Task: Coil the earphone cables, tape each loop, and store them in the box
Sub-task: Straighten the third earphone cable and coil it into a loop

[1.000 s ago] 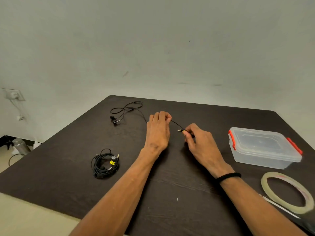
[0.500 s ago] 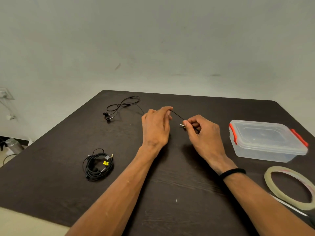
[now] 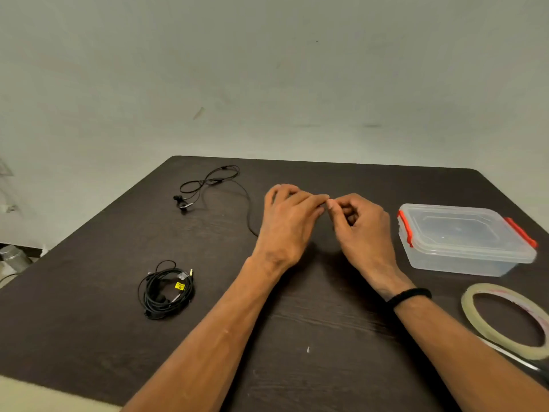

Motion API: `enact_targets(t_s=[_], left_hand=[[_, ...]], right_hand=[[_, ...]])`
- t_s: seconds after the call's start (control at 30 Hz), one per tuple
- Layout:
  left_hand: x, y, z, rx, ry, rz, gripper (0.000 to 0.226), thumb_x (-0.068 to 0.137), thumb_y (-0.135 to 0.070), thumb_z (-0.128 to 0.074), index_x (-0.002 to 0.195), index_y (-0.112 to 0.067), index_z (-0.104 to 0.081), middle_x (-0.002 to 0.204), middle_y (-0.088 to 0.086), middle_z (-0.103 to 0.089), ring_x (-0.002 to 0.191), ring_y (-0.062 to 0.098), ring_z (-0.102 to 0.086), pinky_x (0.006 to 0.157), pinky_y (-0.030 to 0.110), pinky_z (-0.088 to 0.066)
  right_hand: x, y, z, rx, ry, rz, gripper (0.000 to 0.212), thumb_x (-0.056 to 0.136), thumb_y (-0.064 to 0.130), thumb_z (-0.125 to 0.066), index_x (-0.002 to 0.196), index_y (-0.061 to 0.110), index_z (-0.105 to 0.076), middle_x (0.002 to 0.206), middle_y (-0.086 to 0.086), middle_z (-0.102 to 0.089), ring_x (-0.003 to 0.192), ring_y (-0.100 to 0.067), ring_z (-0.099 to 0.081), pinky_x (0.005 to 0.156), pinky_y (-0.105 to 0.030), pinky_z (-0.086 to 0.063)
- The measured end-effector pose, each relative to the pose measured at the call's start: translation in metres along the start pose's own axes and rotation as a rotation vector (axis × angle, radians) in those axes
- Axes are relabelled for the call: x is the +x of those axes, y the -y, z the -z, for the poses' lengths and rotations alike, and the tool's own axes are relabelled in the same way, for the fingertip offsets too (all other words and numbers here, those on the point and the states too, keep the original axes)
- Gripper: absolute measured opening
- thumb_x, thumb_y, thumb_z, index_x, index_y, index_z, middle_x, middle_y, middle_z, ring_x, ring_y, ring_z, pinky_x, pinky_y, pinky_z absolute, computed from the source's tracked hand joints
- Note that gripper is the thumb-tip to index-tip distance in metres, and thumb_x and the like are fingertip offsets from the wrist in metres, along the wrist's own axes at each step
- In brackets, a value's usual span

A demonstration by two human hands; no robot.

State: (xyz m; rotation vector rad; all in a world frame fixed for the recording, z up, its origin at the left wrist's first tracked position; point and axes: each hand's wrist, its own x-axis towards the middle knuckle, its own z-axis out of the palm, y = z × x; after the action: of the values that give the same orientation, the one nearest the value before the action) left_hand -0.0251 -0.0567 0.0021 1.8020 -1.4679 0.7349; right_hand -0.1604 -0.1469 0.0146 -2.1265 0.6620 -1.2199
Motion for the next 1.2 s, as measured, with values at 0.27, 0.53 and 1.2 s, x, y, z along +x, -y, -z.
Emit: enact_targets(t_s=[0.27,0.53,1.2], left_hand=[[-0.004,0.01,0.013,0.011,-0.139,0.289,0.013,0.102,-0.031,-0.063,0.107,-0.027,-0.074,0.097,-0.011,-0.072,0.094,0.018,-0.058,0.087,0.038,-0.042],[-0.007,0.017,0.011,0.018,-0.159,0.452,0.027,0.1,-0.027,-0.06,0.126,-0.027,-0.066,0.123,-0.005,-0.066,0.109,0.022,-0.055,0.092,0.045,-0.048],[-0.001,-0.005,0.004,-0.156,0.101,0.164,0.033,0.107,-0.032,-0.046,0.129,-0.02,-0.069,0.105,-0.006,-0.07,0.091,0.015,-0.067,0.079,0.039,-0.058]], right_hand=[[-0.006,0.004,-0.004,-0.046,0.088,0.097,0.011,0.097,0.028,-0.072,0.092,0.02,-0.075,0.075,0.014,-0.069,0.071,-0.002,-0.064,0.065,-0.017,-0.05],[-0.006,0.004,-0.004,0.018,0.095,0.074,0.01,0.099,0.026,-0.07,0.093,0.021,-0.076,0.075,0.014,-0.069,0.073,-0.003,-0.066,0.064,-0.016,-0.049],[0.019,0.016,0.029,1.07,0.673,-0.914,0.024,0.106,0.022,-0.055,0.095,0.006,-0.069,0.074,-0.003,-0.057,0.051,-0.004,-0.036,0.04,-0.014,-0.027]])
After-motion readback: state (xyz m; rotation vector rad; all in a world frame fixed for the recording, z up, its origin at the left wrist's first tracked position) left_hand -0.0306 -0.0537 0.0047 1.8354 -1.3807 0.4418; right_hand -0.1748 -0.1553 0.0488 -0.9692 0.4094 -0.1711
